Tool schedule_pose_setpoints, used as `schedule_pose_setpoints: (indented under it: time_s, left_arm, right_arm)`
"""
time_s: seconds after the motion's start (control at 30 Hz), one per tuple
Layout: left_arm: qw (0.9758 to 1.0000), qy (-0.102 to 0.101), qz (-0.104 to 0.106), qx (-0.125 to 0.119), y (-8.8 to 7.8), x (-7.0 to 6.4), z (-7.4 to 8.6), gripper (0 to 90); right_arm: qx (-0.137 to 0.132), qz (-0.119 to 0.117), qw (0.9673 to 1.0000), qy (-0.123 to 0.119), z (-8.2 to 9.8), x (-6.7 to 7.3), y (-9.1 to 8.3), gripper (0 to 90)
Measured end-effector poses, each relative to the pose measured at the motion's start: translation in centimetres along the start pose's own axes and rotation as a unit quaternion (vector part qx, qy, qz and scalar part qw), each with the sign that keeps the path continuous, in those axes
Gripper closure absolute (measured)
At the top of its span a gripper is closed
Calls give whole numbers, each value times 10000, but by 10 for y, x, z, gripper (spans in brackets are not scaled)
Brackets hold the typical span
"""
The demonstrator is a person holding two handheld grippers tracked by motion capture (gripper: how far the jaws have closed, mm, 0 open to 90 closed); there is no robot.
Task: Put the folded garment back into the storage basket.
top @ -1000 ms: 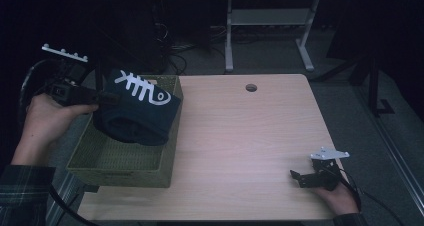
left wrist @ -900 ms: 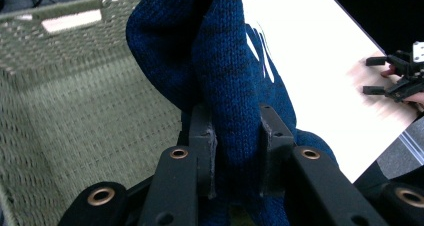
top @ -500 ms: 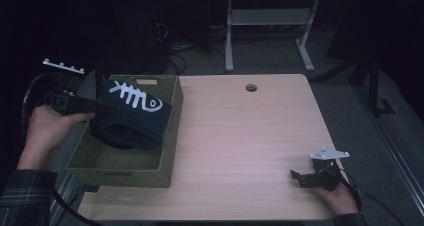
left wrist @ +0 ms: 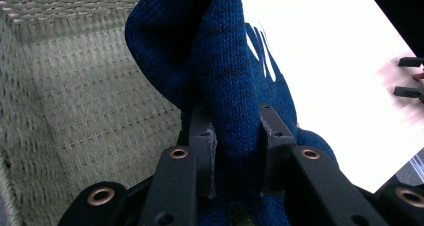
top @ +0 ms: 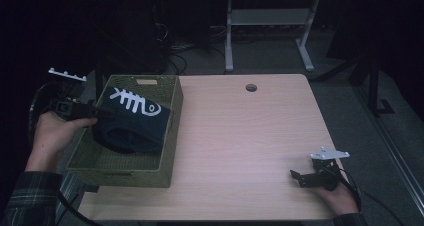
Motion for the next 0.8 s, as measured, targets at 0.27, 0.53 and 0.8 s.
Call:
schedule_pose_setpoints:
  time_s: [0.27,0.53,0.8]
  left_arm:
    - [9999,-98,24,85,7,8,9,732]
    - [9994,-195,258,98,23,12,15,732]
    - [9985,-318,390,220,34,33,21,730]
  right_arm:
    - [1,1,10000,-4,0,0,0,22]
    - [1,1,10000,-7,0,0,0,22]
    - [-9,6,10000,-15,0,0,0,22]
Point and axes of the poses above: each handheld gripper's, and its own axes: y roughly forward along the jaws, z roughly out of its underside, x roughly to its left, the point moved 4 cm from there along y, roughly forward along the jaws, and after that the axes turned 9 degrees about z, right-handed, at the moved point
